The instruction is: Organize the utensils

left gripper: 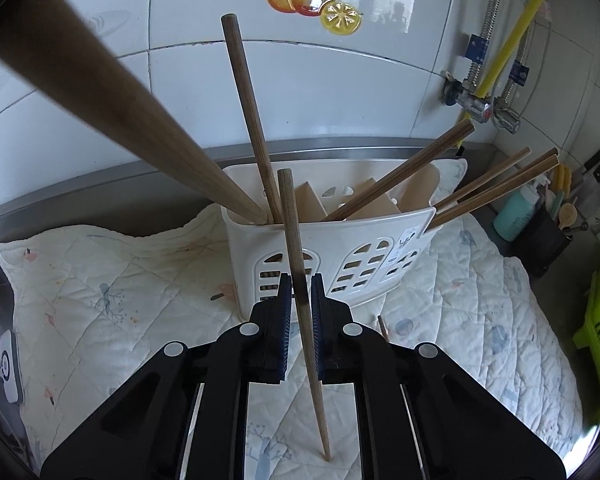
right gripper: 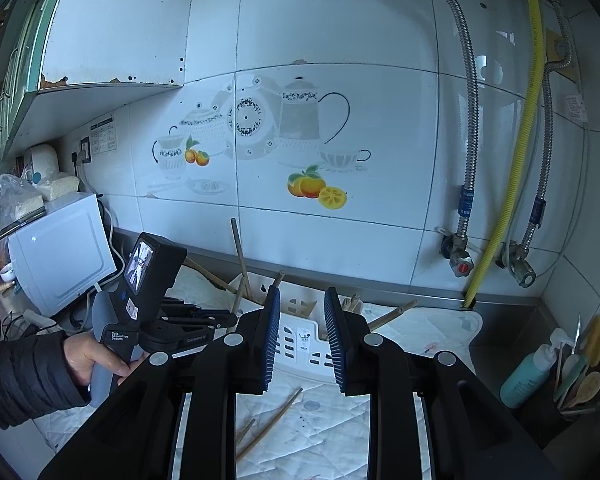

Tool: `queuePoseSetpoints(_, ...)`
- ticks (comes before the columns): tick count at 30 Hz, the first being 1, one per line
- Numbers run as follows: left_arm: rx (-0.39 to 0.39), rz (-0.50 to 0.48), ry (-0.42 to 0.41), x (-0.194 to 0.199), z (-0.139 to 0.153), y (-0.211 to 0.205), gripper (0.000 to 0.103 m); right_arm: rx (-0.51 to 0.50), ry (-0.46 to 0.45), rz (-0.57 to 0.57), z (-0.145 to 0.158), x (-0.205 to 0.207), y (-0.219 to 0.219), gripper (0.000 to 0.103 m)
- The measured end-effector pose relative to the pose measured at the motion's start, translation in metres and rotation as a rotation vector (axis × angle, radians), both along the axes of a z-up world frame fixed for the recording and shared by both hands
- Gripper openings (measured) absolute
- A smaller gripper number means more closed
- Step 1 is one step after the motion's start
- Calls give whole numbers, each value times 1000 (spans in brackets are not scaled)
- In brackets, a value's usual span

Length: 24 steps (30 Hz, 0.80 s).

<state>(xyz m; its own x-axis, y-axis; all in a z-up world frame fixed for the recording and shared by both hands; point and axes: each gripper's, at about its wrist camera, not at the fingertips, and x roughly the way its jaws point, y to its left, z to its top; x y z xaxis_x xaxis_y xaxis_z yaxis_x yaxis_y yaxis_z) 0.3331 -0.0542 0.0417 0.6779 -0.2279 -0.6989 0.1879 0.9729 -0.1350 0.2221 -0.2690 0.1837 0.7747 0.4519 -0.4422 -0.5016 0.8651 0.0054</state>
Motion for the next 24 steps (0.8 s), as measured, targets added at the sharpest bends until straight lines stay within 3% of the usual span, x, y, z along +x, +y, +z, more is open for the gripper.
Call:
queuePoseSetpoints(2, 2, 2, -4, -2, 0, 0, 3, 4, 1, 0, 0, -1, -1, 23)
queuePoseSetpoints(7, -28, 7, -37, -15, 9, 2, 3, 3, -7, -2, 4, -5, -4, 23)
queuePoseSetpoints(11, -5, -21, -34, -20, 14, -5, 4, 5, -13, 1, 7, -10, -3, 23)
queuePoseSetpoints(13, 6, -6, -25, -19, 14, -6, 4, 7, -20, 8, 9, -13, -2, 29)
queuePoseSetpoints(15, -7, 10, -10, -17, 13, -5, 10, 5, -27, 15, 9, -17, -1, 29)
queuePoseSetpoints(19, 12, 30, 0, -14, 10, -7, 38, 7, -33, 26, 9, -21, -1, 29)
queuePoseSetpoints(24, 45, 68, 42, -4, 4, -11, 37, 26, -33, 33, 8, -22, -5, 29)
